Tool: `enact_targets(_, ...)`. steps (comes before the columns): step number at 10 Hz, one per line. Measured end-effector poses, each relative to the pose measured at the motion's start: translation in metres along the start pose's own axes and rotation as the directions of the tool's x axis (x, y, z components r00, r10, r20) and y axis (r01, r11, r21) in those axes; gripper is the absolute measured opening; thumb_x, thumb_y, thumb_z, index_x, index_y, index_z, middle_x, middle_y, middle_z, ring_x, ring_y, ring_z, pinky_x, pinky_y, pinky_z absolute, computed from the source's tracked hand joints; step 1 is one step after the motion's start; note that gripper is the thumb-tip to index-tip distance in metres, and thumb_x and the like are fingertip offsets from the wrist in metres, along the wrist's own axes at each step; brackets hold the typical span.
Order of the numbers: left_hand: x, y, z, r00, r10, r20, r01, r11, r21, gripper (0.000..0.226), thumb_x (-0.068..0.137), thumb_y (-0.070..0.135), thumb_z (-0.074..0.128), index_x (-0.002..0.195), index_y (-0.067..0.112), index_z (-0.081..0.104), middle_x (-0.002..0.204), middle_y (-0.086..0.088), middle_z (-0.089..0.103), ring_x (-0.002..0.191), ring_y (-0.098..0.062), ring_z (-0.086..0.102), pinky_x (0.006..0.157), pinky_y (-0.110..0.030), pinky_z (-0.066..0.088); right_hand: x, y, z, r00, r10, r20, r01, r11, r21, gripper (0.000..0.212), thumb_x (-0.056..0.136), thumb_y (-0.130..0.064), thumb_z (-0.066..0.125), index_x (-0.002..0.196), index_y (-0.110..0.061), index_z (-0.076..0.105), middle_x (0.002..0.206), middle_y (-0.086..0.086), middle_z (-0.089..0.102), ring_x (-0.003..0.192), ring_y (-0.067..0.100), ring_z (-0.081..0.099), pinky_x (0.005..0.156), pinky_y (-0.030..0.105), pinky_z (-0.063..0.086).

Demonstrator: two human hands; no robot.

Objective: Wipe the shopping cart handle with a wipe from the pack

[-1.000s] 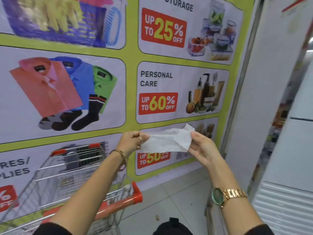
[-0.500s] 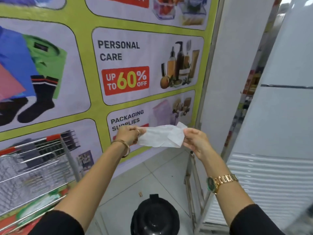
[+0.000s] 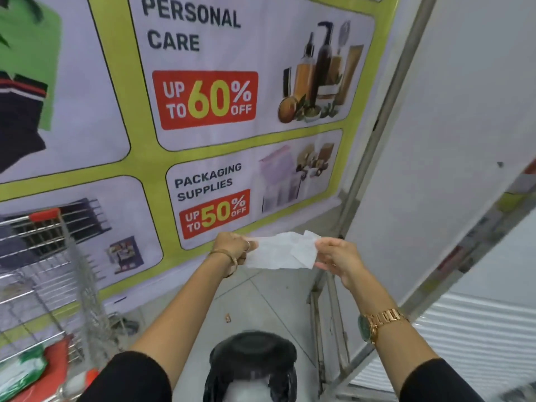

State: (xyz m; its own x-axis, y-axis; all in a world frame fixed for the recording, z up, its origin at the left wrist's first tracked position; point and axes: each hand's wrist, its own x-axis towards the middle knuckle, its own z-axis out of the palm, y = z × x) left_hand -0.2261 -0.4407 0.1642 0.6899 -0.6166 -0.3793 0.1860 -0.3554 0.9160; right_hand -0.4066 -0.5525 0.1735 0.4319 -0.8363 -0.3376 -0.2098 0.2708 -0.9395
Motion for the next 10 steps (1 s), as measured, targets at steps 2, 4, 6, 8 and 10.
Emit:
enact_targets(2, 0.046, -0.058, -0.005, 0.987, -0.161, 0.014, 0.158, 0.980, 0.124, 0.031, 0.080, -0.003, 0.068, 0.056, 0.004, 0.048, 0.047, -0.006, 0.045, 0.040, -0.018, 0.038, 0.029, -0.013, 0.031, 0.040, 0.058, 0.010, 0.993, 0.114, 0.013, -0.112, 0.985, -0.132, 0.020, 0.083, -0.006, 0.062, 0.066, -0.017, 0.062, 0.063, 0.006, 0.057, 0.057, 0.013, 0.052, 0.058, 0.024, 0.048)
enact_targets(4, 0.063, -0.141, -0.012, 0.894, -0.449, 0.009, 0.419, 0.842, 0.340, 0.013, 0.079, -0.004, 0.068, 0.091, -0.005, 0.064, 0.066, -0.005, 0.053, 0.017, -0.007, 0.034, 0.026, -0.011, 0.029, 0.059, 0.137, 0.030, 0.952, 0.305, -0.006, -0.262, 0.808, -0.528, 0.030, 0.078, -0.005, 0.064, 0.051, -0.013, 0.052, 0.057, 0.006, 0.054, 0.047, 0.013, 0.051, 0.046, 0.017, 0.043)
enact_targets(6, 0.073, -0.210, -0.009, 0.812, -0.584, -0.017, 0.529, 0.722, 0.445, 0.013, 0.076, -0.003, 0.069, 0.089, -0.005, 0.068, 0.061, -0.009, 0.060, 0.048, -0.020, 0.056, 0.058, -0.030, 0.056, 0.061, 0.188, 0.055, 0.934, 0.356, -0.035, -0.284, 0.678, -0.678, 0.008, 0.076, -0.003, 0.064, 0.075, 0.004, 0.068, 0.087, 0.023, 0.071, 0.076, 0.025, 0.065, 0.078, 0.036, 0.055)
enact_targets(8, 0.081, -0.224, 0.002, 0.739, -0.670, 0.069, 0.510, 0.624, 0.591, 0.013, 0.087, 0.015, 0.062, 0.091, 0.004, 0.057, 0.071, -0.006, 0.055, 0.062, -0.015, 0.051, 0.068, -0.026, 0.045, 0.066, 0.214, 0.060, 0.910, 0.407, 0.085, -0.122, 0.457, -0.881, 0.012, 0.085, -0.009, 0.051, 0.091, -0.001, 0.059, 0.075, 0.007, 0.055, 0.086, 0.021, 0.055, 0.068, 0.024, 0.048)
enact_targets(10, 0.083, -0.213, 0.001, 0.870, -0.488, 0.075, 0.296, 0.636, 0.713, 0.036, 0.088, 0.009, 0.053, 0.122, -0.003, 0.054, 0.123, -0.021, 0.060, 0.095, -0.025, 0.057, 0.091, -0.035, 0.049, 0.070, 0.206, 0.055, 0.951, 0.310, -0.020, -0.190, 0.530, -0.826, 0.009, 0.084, 0.000, 0.044, 0.081, -0.006, 0.050, 0.078, 0.009, 0.050, 0.089, 0.029, 0.057, 0.065, 0.027, 0.041)
